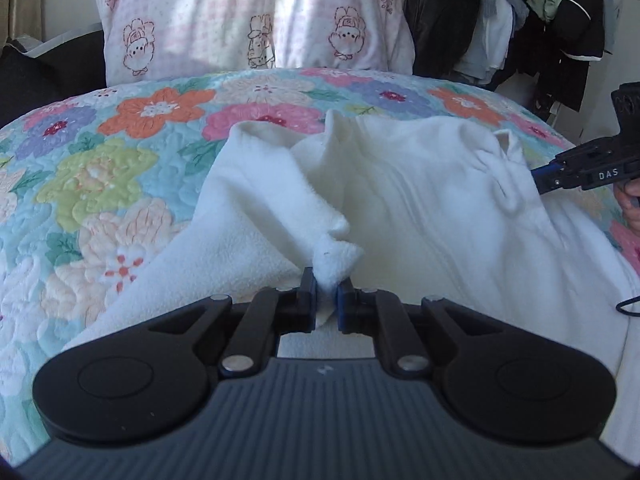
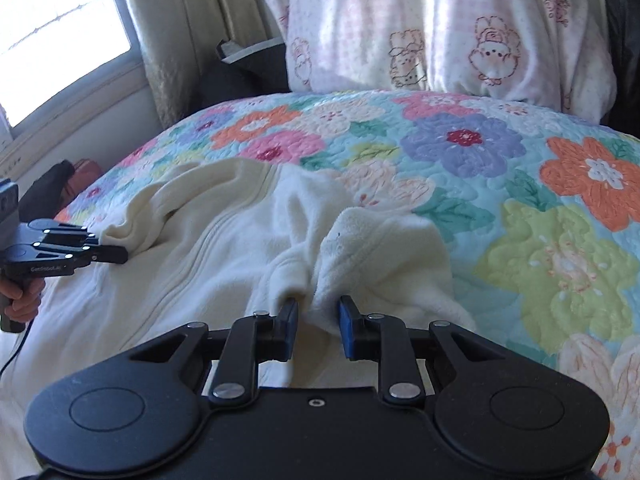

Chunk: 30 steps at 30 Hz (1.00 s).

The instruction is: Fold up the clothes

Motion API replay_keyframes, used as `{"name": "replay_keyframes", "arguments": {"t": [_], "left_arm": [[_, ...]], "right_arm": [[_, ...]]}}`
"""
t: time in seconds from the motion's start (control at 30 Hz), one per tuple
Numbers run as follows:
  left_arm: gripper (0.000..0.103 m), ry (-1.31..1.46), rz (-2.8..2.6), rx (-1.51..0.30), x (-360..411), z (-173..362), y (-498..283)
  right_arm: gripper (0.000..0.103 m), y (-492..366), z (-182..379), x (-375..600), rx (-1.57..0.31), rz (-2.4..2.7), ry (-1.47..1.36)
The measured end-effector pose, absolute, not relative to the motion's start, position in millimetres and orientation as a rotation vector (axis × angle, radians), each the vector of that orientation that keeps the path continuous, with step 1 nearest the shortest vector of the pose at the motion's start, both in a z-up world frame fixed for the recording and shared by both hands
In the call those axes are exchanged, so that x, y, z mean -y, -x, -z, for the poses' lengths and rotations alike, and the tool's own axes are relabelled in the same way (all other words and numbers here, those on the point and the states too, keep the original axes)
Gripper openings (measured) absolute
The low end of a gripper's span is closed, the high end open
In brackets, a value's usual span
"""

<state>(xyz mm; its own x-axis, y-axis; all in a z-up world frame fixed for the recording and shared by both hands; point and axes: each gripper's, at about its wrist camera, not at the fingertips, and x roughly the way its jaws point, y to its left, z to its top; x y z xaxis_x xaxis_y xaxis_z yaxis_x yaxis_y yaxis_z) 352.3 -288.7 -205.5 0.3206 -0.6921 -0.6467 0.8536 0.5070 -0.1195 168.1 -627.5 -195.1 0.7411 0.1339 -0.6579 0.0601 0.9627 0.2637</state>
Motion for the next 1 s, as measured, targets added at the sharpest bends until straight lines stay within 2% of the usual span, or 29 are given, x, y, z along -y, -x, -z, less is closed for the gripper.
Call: {"name": "replay_keyframes", "arguments": {"t": [0.1, 0.27, 0.37, 0.43, 0.5, 0.53, 0.63, 0.7, 0.77, 0.87, 0.97, 1.0], "left_arm": [[0.010, -0.275, 1.009, -0.689, 279.5, 198.9, -353.3], [0.013, -0.247, 0.978, -0.681, 269.5, 177.2, -364.7], [0.024, -0.175, 0.947, -0.664, 258.4, 164.3, -381.8], [0.035, -0.107, 0.913, -0.671, 253.7, 159.4, -401.3], [0.035, -0.036, 0.864, -0.683, 250.7, 156.5, -423.9], [0.035, -0.001, 0.835, -0.688, 248.8, 155.4, -435.6], [0.036, 0.106, 0.692, -0.579, 241.5, 145.1, -460.1], [0.036, 0.124, 0.640, -0.577, 247.0, 141.7, -479.2], [0.042, 0.088, 0.577, -0.663, 264.2, 151.2, -503.9], [0.042, 0.032, 0.500, -0.798, 288.6, 174.1, -531.7], [0.048, 0.101, 0.487, -0.904, 295.2, 199.7, -543.3], [0.048, 0.154, 0.489, -0.914, 291.7, 204.7, -542.2]], "right_arm": [[0.026, -162.4, 192.7, 613.3, -0.772, -0.169, -0.269], [0.028, -145.4, 174.5, 617.1, -0.720, -0.149, -0.267], [0.040, -143.2, 164.5, 641.4, -0.673, -0.056, -0.334], [0.043, -146.8, 157.7, 666.1, -0.627, 0.022, -0.418], [0.056, -153.1, 151.7, 691.3, -0.587, 0.107, -0.504], [0.057, -159.9, 150.4, 701.8, -0.582, 0.147, -0.537], [0.058, -188.7, 145.5, 727.3, -0.607, 0.255, -0.628], [0.058, -212.8, 148.9, 735.1, -0.679, 0.276, -0.645], [0.059, -237.8, 155.6, 738.6, -0.767, 0.307, -0.631], [0.059, -265.8, 175.5, 740.4, -0.906, 0.386, -0.623], [0.059, -275.2, 191.9, 734.1, -0.982, 0.311, -0.655], [0.039, -272.8, 194.0, 728.5, -0.982, 0.273, -0.654]]}}
